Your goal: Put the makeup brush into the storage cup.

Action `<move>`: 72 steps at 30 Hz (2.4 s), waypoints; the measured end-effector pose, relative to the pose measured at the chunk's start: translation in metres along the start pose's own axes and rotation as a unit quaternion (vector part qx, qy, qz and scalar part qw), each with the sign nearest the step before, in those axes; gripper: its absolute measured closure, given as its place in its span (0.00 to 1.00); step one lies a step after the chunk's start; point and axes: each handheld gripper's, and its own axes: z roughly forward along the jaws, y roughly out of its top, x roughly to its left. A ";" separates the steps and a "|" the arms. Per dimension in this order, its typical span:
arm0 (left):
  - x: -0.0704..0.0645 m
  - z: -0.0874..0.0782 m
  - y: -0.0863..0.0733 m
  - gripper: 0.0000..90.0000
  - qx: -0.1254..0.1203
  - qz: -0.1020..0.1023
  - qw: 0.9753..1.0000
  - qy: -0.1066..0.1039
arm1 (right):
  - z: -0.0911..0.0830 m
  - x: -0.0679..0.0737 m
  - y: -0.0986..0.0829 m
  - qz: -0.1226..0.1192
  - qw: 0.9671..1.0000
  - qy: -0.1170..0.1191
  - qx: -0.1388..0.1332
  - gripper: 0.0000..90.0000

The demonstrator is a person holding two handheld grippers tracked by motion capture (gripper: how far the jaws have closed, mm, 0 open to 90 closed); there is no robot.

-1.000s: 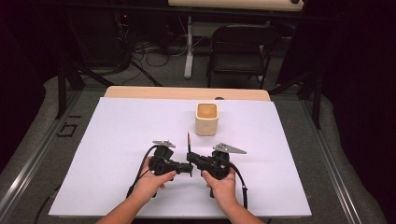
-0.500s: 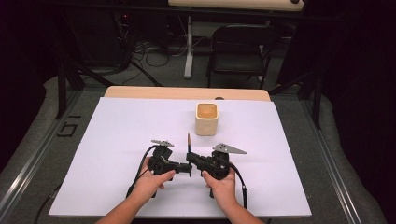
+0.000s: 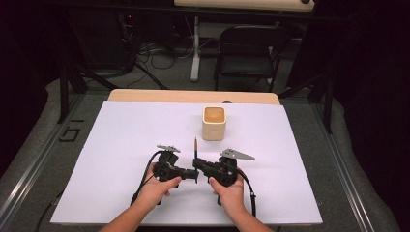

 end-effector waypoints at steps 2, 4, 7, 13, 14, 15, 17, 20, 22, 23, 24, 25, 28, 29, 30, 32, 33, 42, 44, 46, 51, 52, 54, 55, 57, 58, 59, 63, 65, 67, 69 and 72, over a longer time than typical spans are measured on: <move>-0.001 0.000 0.000 0.95 -0.001 0.001 1.000 0.004 | 0.000 0.000 0.000 0.000 1.000 -0.001 -0.001 0.92; -0.001 -0.001 0.000 0.95 -0.002 0.004 1.000 0.007 | 0.000 -0.001 0.000 0.011 1.000 -0.002 0.003 0.83; -0.001 -0.002 0.000 0.95 0.000 0.012 1.000 0.012 | -0.001 -0.003 0.002 0.015 1.000 -0.002 0.006 0.79; -0.004 -0.003 -0.001 0.95 0.002 0.029 0.999 0.038 | -0.003 -0.003 0.004 0.012 1.000 -0.001 0.005 0.75; -0.005 -0.004 -0.001 0.95 0.004 0.034 0.999 0.043 | -0.006 -0.003 0.006 0.011 1.000 0.002 0.001 0.73; -0.005 -0.004 -0.001 0.95 0.004 0.036 0.998 0.045 | -0.007 -0.003 0.006 0.009 1.000 0.003 -0.006 0.72; -0.005 -0.004 -0.001 0.95 0.006 0.039 0.998 0.051 | -0.008 -0.003 0.007 0.007 1.000 0.004 -0.008 0.72; -0.005 -0.004 -0.001 0.95 0.008 0.041 0.998 0.052 | -0.009 -0.002 0.008 -0.004 1.000 0.003 -0.010 0.70; -0.005 -0.004 -0.002 0.95 0.009 0.044 0.997 0.058 | -0.009 -0.001 0.009 -0.010 1.000 -0.003 -0.009 0.67; -0.006 -0.005 -0.002 0.95 0.009 0.046 0.997 0.060 | -0.010 -0.001 0.009 -0.014 1.000 -0.006 -0.005 0.67; -0.006 -0.005 -0.002 0.95 0.009 0.046 0.997 0.060 | -0.010 -0.001 0.009 -0.014 1.000 -0.006 -0.005 0.67; -0.006 -0.005 -0.002 0.95 0.009 0.047 0.997 0.059 | -0.010 0.000 0.009 -0.019 1.000 -0.011 -0.002 0.66; -0.007 -0.006 -0.002 0.95 0.010 0.052 0.996 0.067 | -0.011 0.000 0.010 -0.024 1.000 -0.016 -0.001 0.66; -0.007 -0.005 -0.002 0.95 0.010 0.053 0.996 0.067 | -0.011 0.000 0.010 -0.024 1.000 -0.016 -0.001 0.66; -0.008 -0.006 -0.002 0.95 0.012 0.056 0.996 0.072 | -0.012 0.000 0.011 -0.029 0.999 -0.021 -0.004 0.67; -0.008 -0.006 -0.003 0.95 0.013 0.060 0.996 0.071 | -0.013 0.000 0.012 -0.030 0.999 -0.023 0.000 0.68; -0.008 -0.005 -0.003 0.95 0.012 0.061 0.995 0.071 | -0.013 0.000 0.012 -0.031 0.999 -0.022 -0.003 0.68; -0.011 -0.005 -0.004 0.95 0.016 0.074 0.994 0.083 | -0.017 0.000 0.017 -0.031 0.999 -0.018 -0.004 0.70; -0.011 -0.005 -0.004 0.95 0.018 0.077 0.993 0.084 | -0.018 -0.001 0.018 -0.030 0.999 -0.018 -0.003 0.71; -0.013 -0.005 -0.004 0.95 0.019 0.085 0.992 0.091 | -0.019 -0.001 0.019 -0.028 0.999 -0.016 -0.003 0.71; -0.015 -0.003 -0.005 0.95 0.022 0.095 0.990 0.099 | -0.021 -0.001 0.022 -0.022 1.000 -0.013 -0.003 0.71; -0.015 -0.003 -0.005 0.95 0.025 0.098 0.990 0.099 | -0.022 -0.001 0.023 -0.020 1.000 -0.012 -0.005 0.72; -0.016 -0.002 -0.005 0.95 0.025 0.101 0.989 0.103 | -0.023 -0.001 0.023 -0.020 1.000 -0.011 -0.006 0.72; -0.017 -0.002 -0.005 0.95 0.026 0.102 0.989 0.103 | -0.024 -0.001 0.024 -0.018 1.000 -0.011 -0.004 0.72; -0.018 -0.001 -0.005 0.95 0.028 0.104 0.989 0.103 | -0.024 -0.002 0.024 -0.020 1.000 -0.010 -0.007 0.73; -0.018 -0.001 -0.006 0.95 0.031 0.107 0.988 0.104 | -0.025 -0.002 0.025 -0.016 1.000 -0.008 -0.006 0.74; -0.019 0.000 -0.006 0.95 0.030 0.108 0.988 0.107 | -0.025 -0.002 0.025 -0.016 1.000 -0.008 -0.006 0.74; -0.022 0.002 -0.006 0.95 0.034 0.118 0.986 0.113 | -0.025 -0.001 0.026 -0.007 1.000 -0.001 -0.007 0.76; -0.023 0.002 -0.006 0.95 0.038 0.125 0.985 0.116 | -0.026 -0.001 0.027 -0.002 1.000 0.004 -0.005 0.77; -0.025 0.003 -0.007 0.95 0.041 0.132 0.983 0.121 | -0.026 -0.001 0.027 -0.003 1.000 0.004 -0.006 0.77; -0.026 0.004 -0.007 0.95 0.043 0.136 0.982 0.124 | -0.026 -0.001 0.027 -0.002 1.000 0.005 -0.005 0.79; -0.027 0.005 -0.008 0.95 0.047 0.142 0.980 0.128 | -0.027 0.000 0.028 0.000 1.000 0.005 -0.002 0.81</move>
